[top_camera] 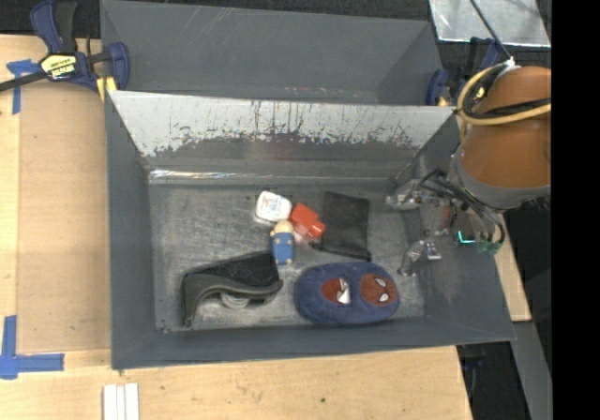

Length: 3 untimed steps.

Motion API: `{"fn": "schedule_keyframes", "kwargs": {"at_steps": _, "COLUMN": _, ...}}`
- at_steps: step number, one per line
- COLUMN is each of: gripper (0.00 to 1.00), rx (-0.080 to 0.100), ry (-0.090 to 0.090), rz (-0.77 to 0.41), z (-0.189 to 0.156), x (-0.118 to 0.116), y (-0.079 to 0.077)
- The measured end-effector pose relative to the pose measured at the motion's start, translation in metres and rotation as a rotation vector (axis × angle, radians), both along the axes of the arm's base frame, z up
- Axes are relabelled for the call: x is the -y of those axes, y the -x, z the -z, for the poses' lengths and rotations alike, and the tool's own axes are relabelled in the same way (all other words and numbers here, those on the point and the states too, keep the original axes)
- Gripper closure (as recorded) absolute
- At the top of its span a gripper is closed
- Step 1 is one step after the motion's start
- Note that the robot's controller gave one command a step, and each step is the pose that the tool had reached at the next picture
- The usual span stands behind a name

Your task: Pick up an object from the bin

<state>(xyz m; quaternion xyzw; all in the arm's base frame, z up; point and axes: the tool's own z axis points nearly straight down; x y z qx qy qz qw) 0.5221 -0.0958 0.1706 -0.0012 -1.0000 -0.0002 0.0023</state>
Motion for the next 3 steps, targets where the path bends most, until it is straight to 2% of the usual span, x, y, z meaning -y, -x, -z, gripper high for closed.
{"fn": "schedule_keyframes", "kwargs": {"at_steps": 1, "gripper": 0.0, "rx": 0.019, "ry": 0.006, "rz": 0.023, "z": 0.085, "x": -0.029, "y": 0.019}}
{"fn": "schedule_keyframes", "kwargs": {"at_steps": 2, "gripper": 1.0, "rx": 0.003, "ry": 0.003, "rz": 0.02, "z": 0.087, "x": -0.031, "y": 0.022}}
{"fn": "schedule_keyframes", "kwargs": {"at_steps": 3, "gripper": 1.0, "rx": 0.016, "ry": 0.002, "rz": 0.05, "z": -0.037, "x": -0.03, "y": 0.023}}
